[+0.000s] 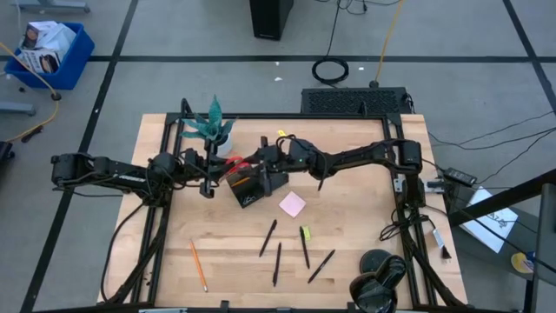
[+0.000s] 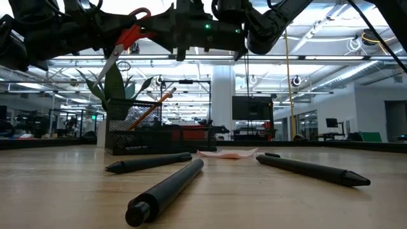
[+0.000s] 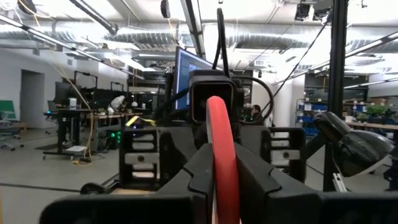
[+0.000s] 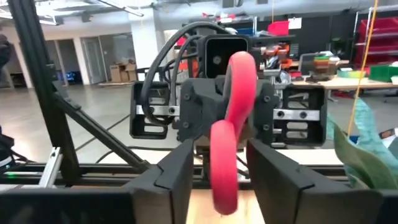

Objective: Pick and place office supplies into organizer
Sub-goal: Put the red scissors into the black desk organizer, then put the black pen into the black desk organizer

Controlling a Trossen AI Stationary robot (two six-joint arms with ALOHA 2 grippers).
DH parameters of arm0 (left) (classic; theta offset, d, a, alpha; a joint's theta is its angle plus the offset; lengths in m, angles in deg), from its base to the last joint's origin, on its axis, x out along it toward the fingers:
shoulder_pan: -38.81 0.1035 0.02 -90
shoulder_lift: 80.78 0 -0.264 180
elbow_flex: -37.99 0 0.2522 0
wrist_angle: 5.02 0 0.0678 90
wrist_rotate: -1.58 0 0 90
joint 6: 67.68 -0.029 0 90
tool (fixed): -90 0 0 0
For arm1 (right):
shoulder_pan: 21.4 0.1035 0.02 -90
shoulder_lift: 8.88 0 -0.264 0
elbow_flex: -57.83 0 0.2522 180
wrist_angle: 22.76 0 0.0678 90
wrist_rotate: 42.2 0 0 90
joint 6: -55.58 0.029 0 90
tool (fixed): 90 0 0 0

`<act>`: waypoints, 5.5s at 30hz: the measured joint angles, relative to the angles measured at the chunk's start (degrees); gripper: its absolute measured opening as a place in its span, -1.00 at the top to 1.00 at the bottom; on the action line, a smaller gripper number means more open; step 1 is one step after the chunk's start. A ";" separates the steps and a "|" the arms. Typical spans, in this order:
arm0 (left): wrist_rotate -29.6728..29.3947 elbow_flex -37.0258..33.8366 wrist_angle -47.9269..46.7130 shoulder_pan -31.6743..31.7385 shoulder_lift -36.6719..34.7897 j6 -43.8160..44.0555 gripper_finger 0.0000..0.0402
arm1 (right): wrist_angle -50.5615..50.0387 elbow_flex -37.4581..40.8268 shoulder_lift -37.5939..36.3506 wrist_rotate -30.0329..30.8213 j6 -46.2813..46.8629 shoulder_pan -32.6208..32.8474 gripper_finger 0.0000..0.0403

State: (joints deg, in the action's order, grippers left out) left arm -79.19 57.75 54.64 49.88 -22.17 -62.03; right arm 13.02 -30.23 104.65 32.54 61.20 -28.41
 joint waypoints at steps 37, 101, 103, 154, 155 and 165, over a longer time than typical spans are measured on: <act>6.83 0.00 -13.26 -0.17 -11.41 3.92 0.27 | -24.94 0.04 -10.84 12.59 -11.18 1.07 0.92; 5.39 -0.04 -24.42 -0.28 -11.37 10.10 0.27 | -34.06 19.87 -16.62 19.67 -3.51 18.71 0.41; 5.25 -0.04 -24.36 -0.28 -11.37 10.10 0.27 | -33.64 20.71 -16.66 19.69 -3.81 18.69 0.41; -8.33 -0.04 -24.31 -0.28 -11.39 24.02 0.27 | -40.41 38.72 -24.89 -4.85 -23.21 31.12 0.45; -8.33 -0.04 -24.29 -0.28 -11.39 24.13 0.27 | -39.27 39.30 -24.91 -4.06 -23.04 31.15 0.45; -8.33 -0.04 -24.31 -0.31 -11.39 24.46 0.27 | -32.03 43.71 -24.88 -1.14 -23.13 31.12 0.45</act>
State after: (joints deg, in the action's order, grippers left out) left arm -87.52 57.71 30.33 49.57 -33.55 -37.57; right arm -19.01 13.48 79.76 31.40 38.07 2.72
